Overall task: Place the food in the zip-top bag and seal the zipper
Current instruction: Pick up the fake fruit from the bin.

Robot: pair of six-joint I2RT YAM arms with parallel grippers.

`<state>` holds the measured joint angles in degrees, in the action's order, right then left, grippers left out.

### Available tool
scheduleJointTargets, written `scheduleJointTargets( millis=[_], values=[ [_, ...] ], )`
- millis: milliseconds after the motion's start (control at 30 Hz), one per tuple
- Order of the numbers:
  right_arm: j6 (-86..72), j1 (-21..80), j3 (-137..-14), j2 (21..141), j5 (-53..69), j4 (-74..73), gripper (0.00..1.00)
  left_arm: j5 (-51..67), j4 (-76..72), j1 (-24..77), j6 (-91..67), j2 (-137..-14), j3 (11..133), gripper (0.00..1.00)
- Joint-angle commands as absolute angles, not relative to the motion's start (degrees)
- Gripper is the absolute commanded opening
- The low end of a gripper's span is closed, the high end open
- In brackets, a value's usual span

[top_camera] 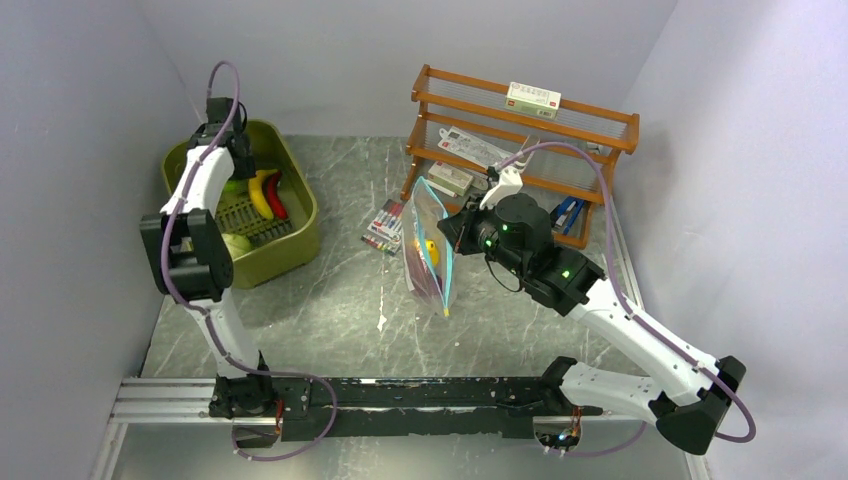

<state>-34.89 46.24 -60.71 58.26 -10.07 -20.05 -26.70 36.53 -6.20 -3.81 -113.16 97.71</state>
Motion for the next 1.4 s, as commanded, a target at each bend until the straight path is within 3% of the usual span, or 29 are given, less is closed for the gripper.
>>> scheduleJointTargets(
  millis=[0,633,1033,1200,1367],
  values=[
    [-35.39,46.4,-60.34,57.99,-10.48,-18.7,0.0,-17.95,37.05,-6.06,-6.78,-105.38,96.62,0.54],
    [-35.61,46.36,-63.03,56.94,-17.43,-24.93,0.0,41.47,26.05,-6.14,-19.53,-80.52,81.64,0.47],
    [-35.04,46.34,-77.7,59.65,-28.38,-42.44,0.0,55.73,20.01,-4.53,-27.22,-73.27,74.12,0.45],
    [-35.56,46.39,-77.17,62.16,-29.23,-43.87,0.0,58.25,19.21,-0.68,-27.96,-71.97,73.16,0.45],
    [-36.71,46.38,-68.69,64.96,-19.66,-33.53,0.0,58.93,12.07,4.67,-33.35,-70.37,68.12,0.44]
  ],
)
